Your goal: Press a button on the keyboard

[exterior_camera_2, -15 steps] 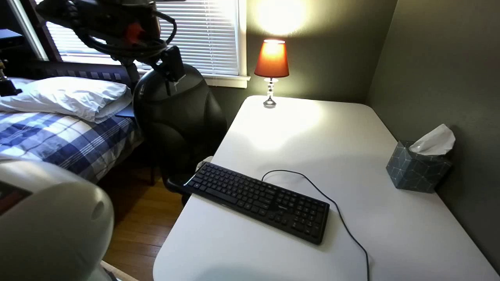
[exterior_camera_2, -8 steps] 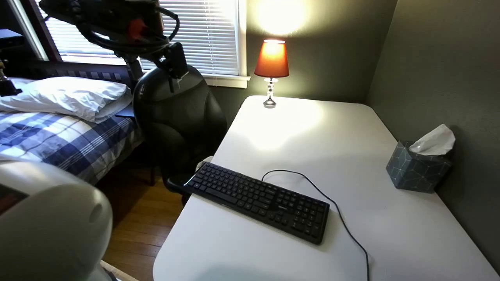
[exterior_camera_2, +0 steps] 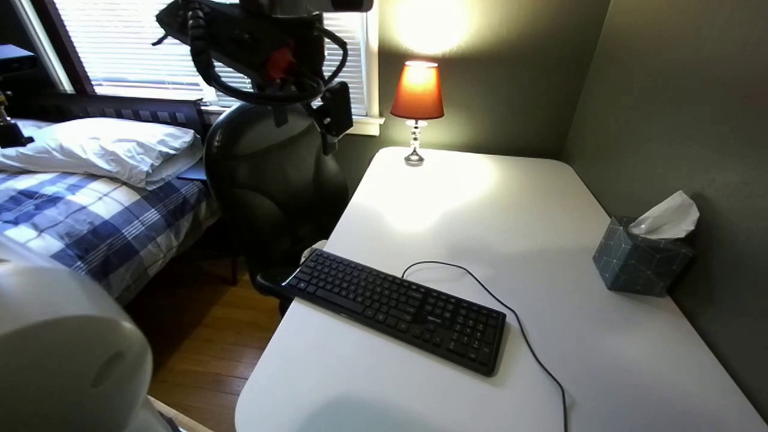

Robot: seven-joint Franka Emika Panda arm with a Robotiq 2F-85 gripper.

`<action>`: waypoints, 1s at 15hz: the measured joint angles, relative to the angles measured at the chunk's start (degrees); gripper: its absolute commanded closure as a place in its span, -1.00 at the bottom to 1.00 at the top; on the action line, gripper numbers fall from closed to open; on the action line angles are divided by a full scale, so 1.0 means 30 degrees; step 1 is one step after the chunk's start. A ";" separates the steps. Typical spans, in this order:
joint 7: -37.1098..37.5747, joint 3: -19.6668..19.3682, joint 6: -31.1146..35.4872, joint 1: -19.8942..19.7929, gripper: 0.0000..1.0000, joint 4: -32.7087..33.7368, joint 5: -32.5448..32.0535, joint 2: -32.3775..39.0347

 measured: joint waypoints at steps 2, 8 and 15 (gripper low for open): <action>-0.0023 -0.0509 0.0628 -0.0645 -1.00 0.0040 -0.0178 0.0726; -0.0041 -0.1718 0.1526 -0.2088 -1.00 0.0752 -0.0291 0.3238; -0.0107 -0.2869 0.1599 -0.3246 -1.00 0.1898 -0.0281 0.6408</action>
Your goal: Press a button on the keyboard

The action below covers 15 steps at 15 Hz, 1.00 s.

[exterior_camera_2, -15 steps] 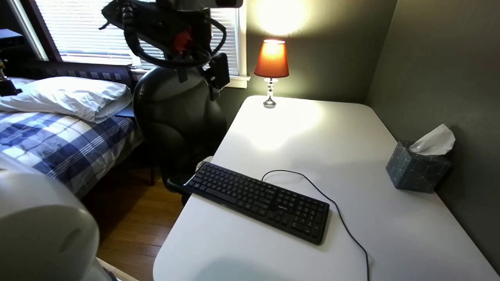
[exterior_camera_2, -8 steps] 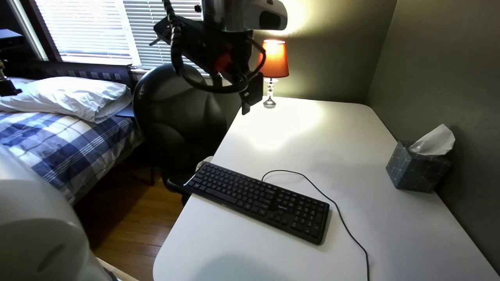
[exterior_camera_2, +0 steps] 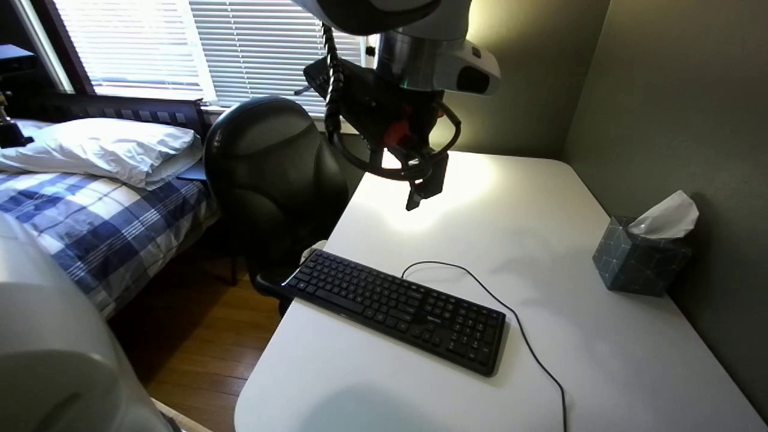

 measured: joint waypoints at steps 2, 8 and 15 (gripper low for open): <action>0.0000 0.0093 0.0000 0.0004 -1.00 0.0007 0.0000 -0.0103; 0.0000 0.0113 0.0000 0.0004 -1.00 0.0022 0.0000 -0.0191; 0.0002 0.0118 0.0834 0.0003 -1.00 0.0875 -0.0013 0.1605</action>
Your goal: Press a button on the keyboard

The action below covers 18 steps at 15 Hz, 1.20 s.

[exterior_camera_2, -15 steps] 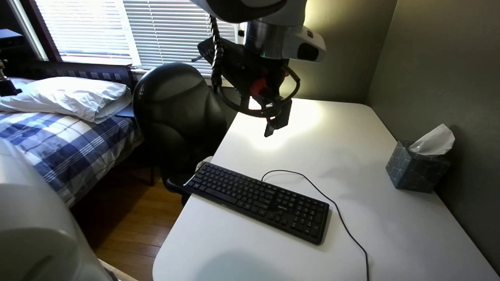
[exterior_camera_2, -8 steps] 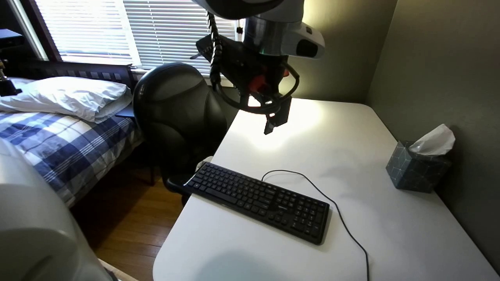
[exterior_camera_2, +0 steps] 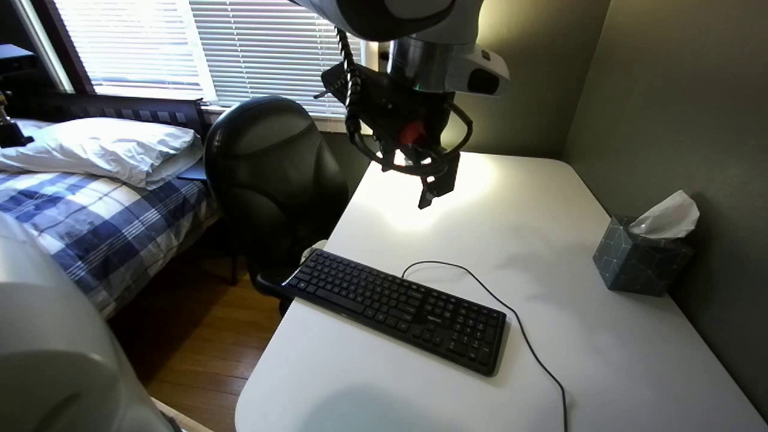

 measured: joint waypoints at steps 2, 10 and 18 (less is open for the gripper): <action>0.0000 0.0014 0.0662 0.0000 -1.00 0.0270 -0.0170 0.0844; 0.0006 -0.0011 0.1761 -0.0140 -1.00 0.1362 -0.1331 0.4113; 0.0005 -0.0189 0.1791 -0.0356 -1.00 0.2337 -0.2118 0.6431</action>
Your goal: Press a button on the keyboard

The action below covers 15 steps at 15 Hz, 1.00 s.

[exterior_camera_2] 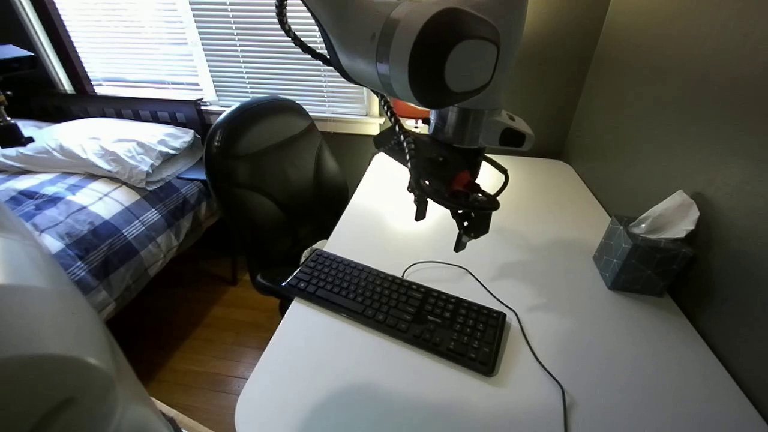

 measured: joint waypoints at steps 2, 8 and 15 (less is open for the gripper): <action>0.0000 -0.0077 0.0001 -0.0028 -1.00 0.0211 -0.0081 0.0499; -0.0001 -0.0264 0.0944 -0.0156 -1.00 0.0643 -0.0749 0.1951; 0.0000 -0.0547 0.1530 -0.0358 -1.00 0.1217 -0.0963 0.3705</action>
